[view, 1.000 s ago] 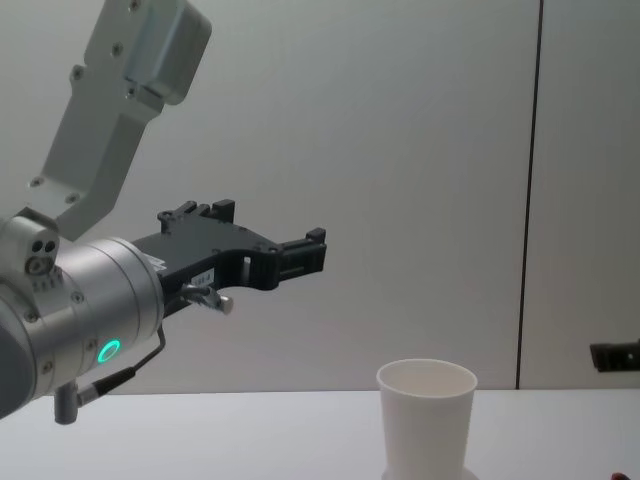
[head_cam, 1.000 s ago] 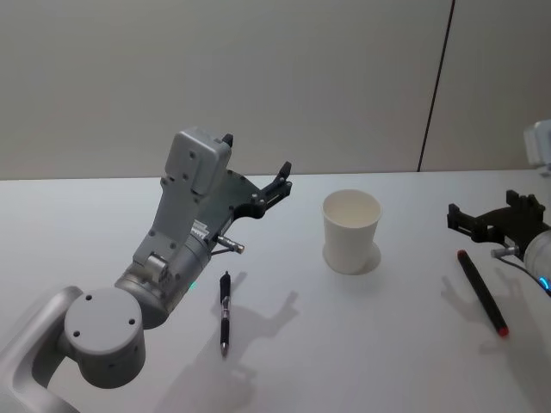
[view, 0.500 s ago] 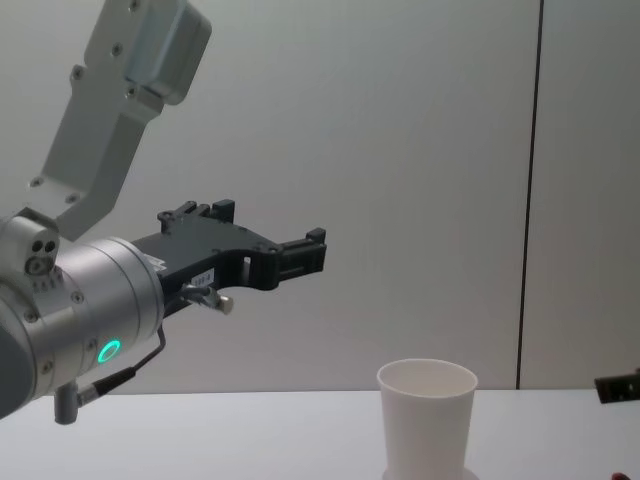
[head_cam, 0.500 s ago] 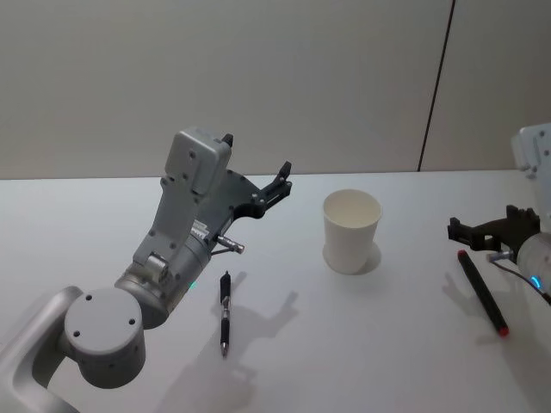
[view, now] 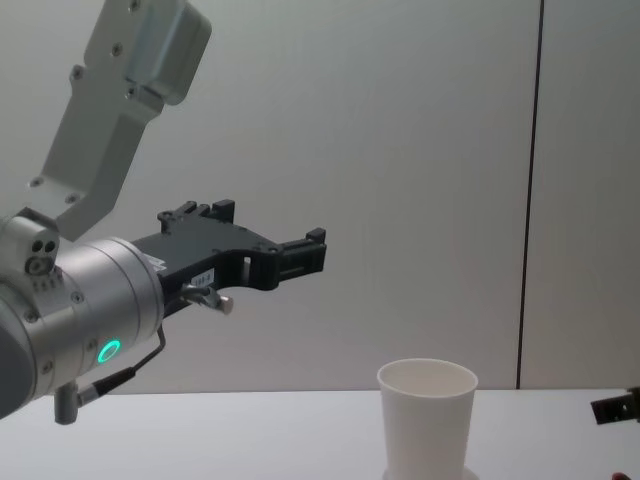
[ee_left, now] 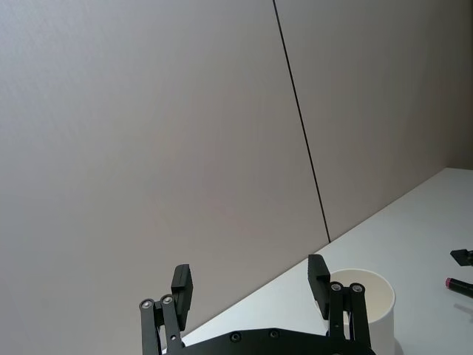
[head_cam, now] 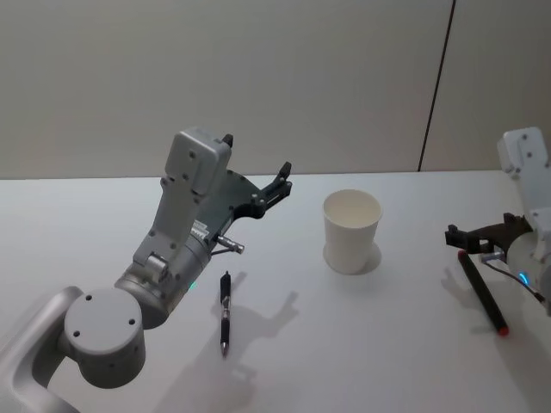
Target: Place the pen into the pen holder.
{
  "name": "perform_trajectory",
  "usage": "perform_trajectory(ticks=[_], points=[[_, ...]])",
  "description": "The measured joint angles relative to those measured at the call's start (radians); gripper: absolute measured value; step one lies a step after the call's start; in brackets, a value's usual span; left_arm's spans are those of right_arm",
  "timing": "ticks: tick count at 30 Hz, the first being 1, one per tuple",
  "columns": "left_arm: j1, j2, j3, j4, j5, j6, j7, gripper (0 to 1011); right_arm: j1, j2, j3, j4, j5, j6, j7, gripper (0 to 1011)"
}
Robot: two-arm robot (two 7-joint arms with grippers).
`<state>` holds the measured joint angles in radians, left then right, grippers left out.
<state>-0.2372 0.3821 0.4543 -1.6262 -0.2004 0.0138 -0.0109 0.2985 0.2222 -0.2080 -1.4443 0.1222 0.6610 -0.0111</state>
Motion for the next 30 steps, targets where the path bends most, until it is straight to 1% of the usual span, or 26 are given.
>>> perform_trajectory(ticks=[8,16,25,30], points=[[0.0,0.0,0.0,0.0,0.0,0.0,0.0,1004,0.035,-0.019,-0.003,0.066,-0.02,0.011,-0.009,1002],[0.0,0.0,0.0,0.0,0.0,0.0,0.0,1004,0.062,-0.034,-0.004,0.124,-0.031,0.023,-0.014,1002],[0.0,0.0,0.0,0.0,0.0,0.0,0.0,1004,0.079,-0.046,-0.001,0.167,-0.03,0.039,-0.023,1002],[0.0,0.0,0.0,0.0,0.0,0.0,0.0,1004,0.089,-0.055,0.003,0.192,-0.017,0.05,-0.034,1002]])
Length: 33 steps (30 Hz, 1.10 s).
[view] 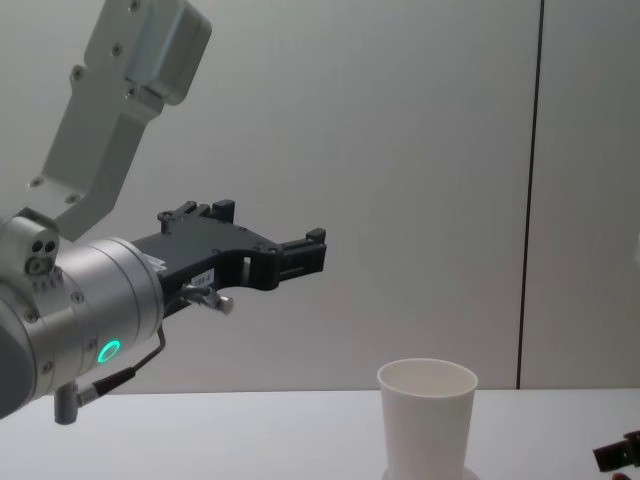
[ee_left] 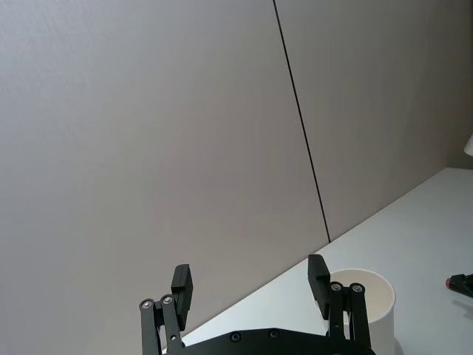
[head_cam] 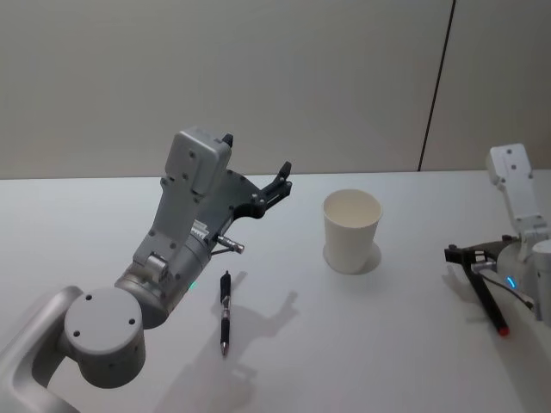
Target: Place the pen into the pen holder.
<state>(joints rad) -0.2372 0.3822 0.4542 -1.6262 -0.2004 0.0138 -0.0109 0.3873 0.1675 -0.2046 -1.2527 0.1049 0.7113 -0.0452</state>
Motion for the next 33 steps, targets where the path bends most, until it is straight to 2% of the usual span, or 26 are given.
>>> perform_trajectory(ticks=[12,27,33], points=[[0.0,0.0,0.0,0.0,0.0,0.0,0.0,1004,0.017,-0.019,0.011,0.045,0.038,0.012,-0.03,1002],[0.0,0.0,0.0,0.0,0.0,0.0,0.0,1004,0.037,-0.038,0.016,0.094,0.053,0.004,-0.048,1002],[0.0,0.0,0.0,0.0,0.0,0.0,0.0,1004,0.043,-0.043,0.017,0.11,0.052,-0.001,-0.05,890]])
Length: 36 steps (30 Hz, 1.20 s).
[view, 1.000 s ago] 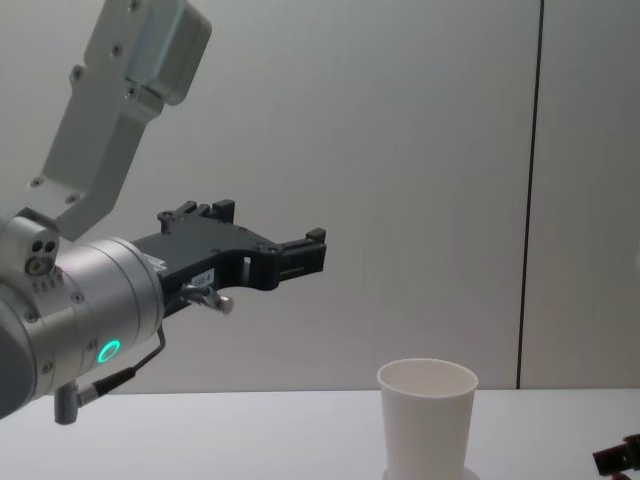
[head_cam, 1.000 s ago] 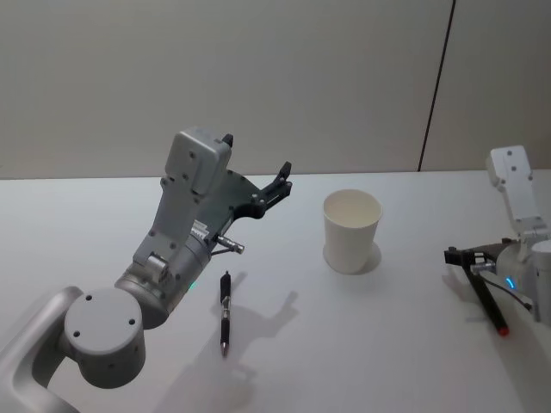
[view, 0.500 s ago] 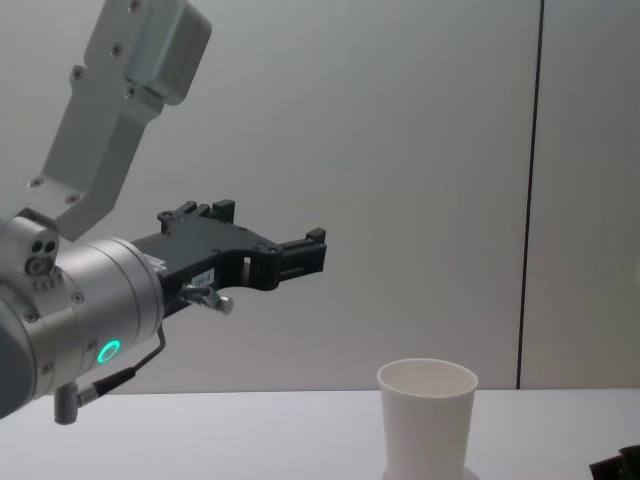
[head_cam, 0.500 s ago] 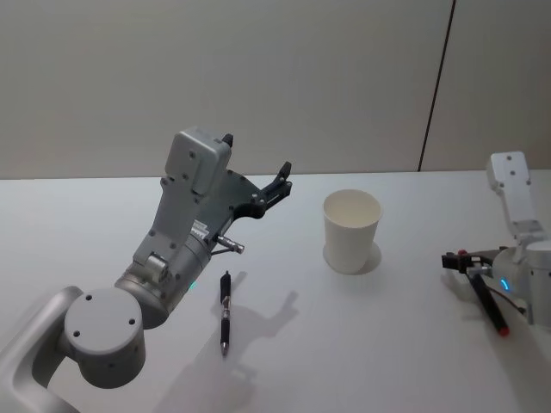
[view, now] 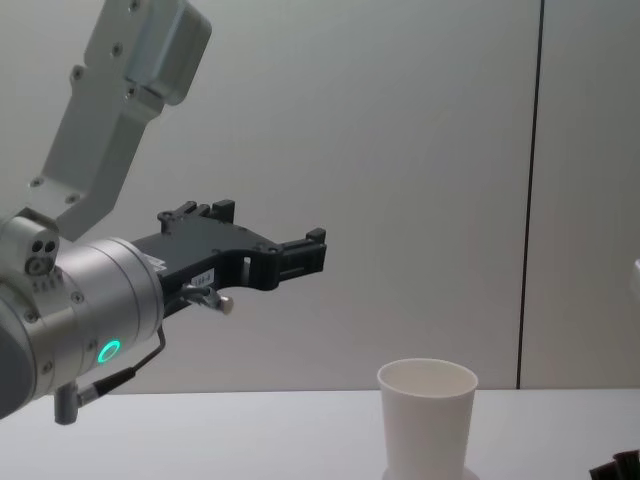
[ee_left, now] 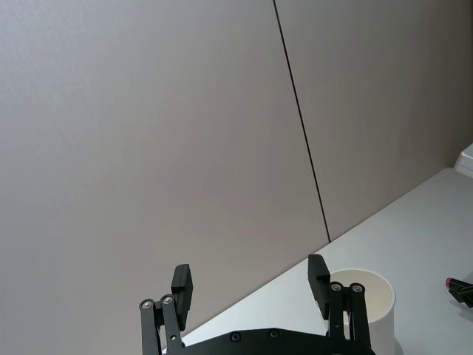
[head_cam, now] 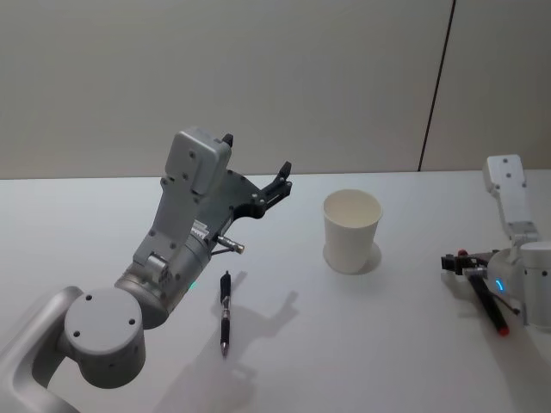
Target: Place the pen into the pen holder.
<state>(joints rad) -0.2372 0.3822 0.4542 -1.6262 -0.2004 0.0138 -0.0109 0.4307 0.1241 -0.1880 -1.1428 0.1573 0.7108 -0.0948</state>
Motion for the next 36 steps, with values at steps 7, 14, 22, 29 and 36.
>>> perform_trajectory(ticks=[7,14,22,29,36], points=[[0.0,0.0,0.0,0.0,0.0,0.0,0.0,1004,0.007,-0.005,0.001,0.02,-0.005,-0.006,-0.001,692],[0.0,0.0,0.0,0.0,0.0,0.0,0.0,1004,0.016,-0.01,0.004,0.046,-0.01,-0.014,-0.002,476],[0.0,0.0,0.0,0.0,0.0,0.0,0.0,1004,0.025,-0.016,0.006,0.073,-0.015,-0.024,-0.003,226],[0.0,0.0,0.0,0.0,0.0,0.0,0.0,1004,0.031,-0.02,0.008,0.089,-0.017,-0.034,-0.003,181],[0.0,0.0,0.0,0.0,0.0,0.0,0.0,1004,0.027,-0.021,0.01,0.085,-0.02,-0.053,0.003,181]])
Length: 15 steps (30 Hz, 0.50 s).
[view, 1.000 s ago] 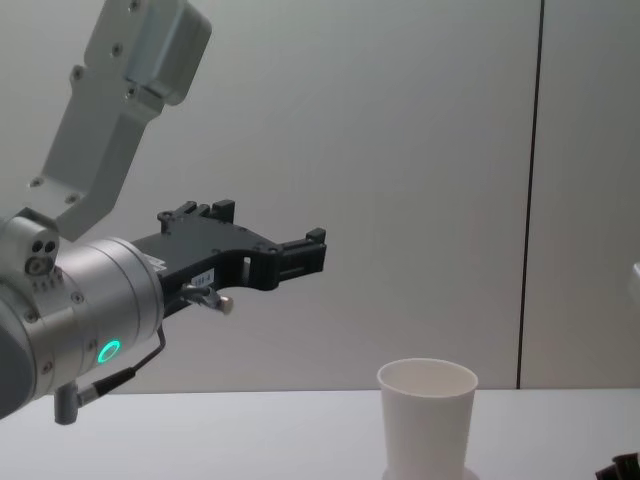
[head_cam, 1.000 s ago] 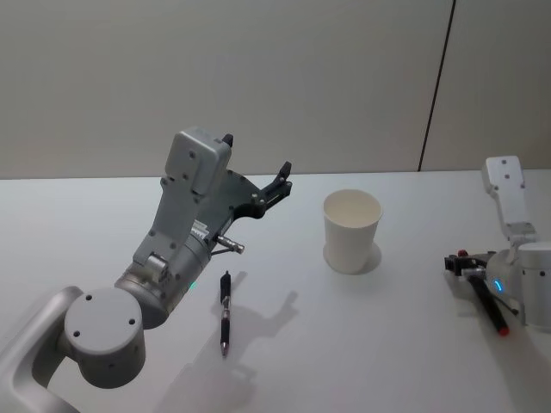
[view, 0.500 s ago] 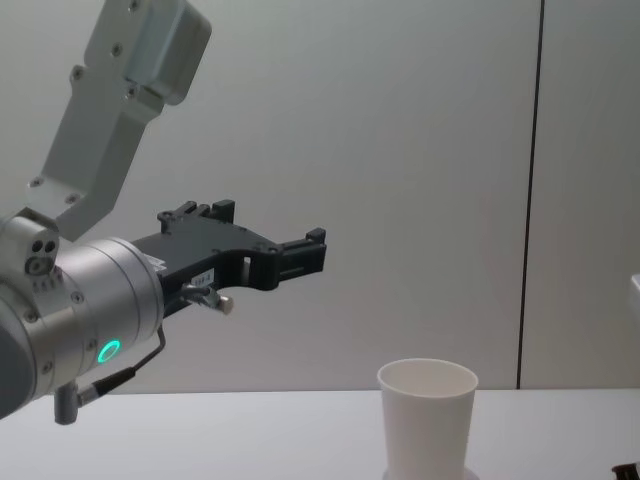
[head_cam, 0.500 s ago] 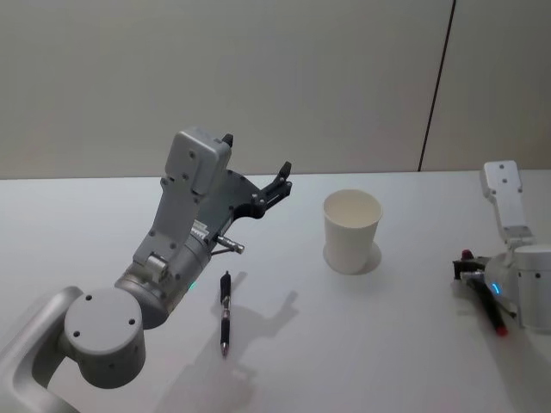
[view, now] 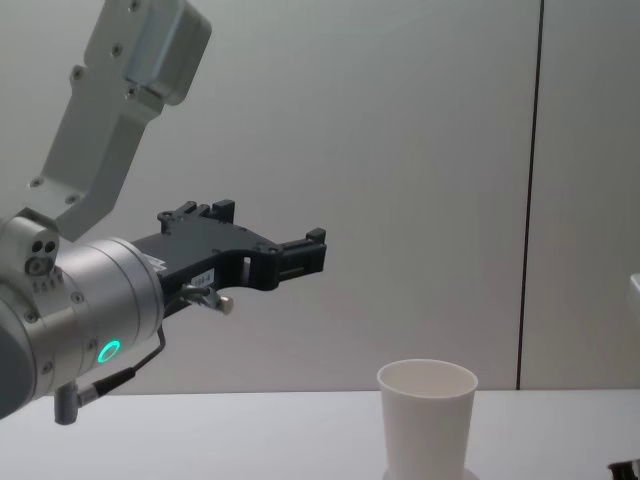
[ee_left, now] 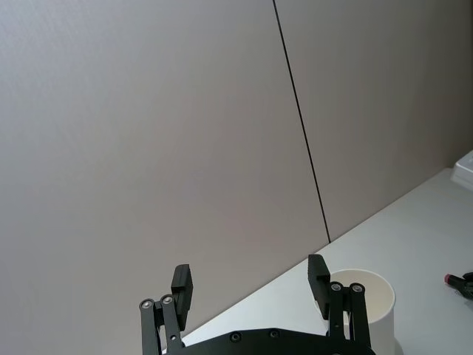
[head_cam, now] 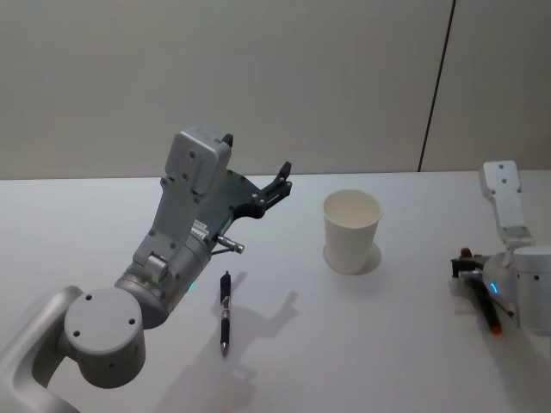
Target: Place the pen into the pen holder.
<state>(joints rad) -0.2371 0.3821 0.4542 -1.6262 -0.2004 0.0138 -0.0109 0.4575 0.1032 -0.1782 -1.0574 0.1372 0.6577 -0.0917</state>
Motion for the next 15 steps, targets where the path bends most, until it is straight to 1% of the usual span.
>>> perform_trajectory(ticks=[8,14,15], points=[[0.0,0.0,0.0,0.0,0.0,0.0,0.0,1004,-0.02,0.002,0.002,-0.04,-0.001,-0.049,0.015,180],[0.0,0.0,0.0,0.0,0.0,0.0,0.0,1004,-0.043,0.007,0.004,-0.084,-0.001,-0.105,0.032,180],[0.0,0.0,0.0,0.0,0.0,0.0,0.0,1004,-0.048,0.008,0.004,-0.095,0.0,-0.121,0.038,180]])
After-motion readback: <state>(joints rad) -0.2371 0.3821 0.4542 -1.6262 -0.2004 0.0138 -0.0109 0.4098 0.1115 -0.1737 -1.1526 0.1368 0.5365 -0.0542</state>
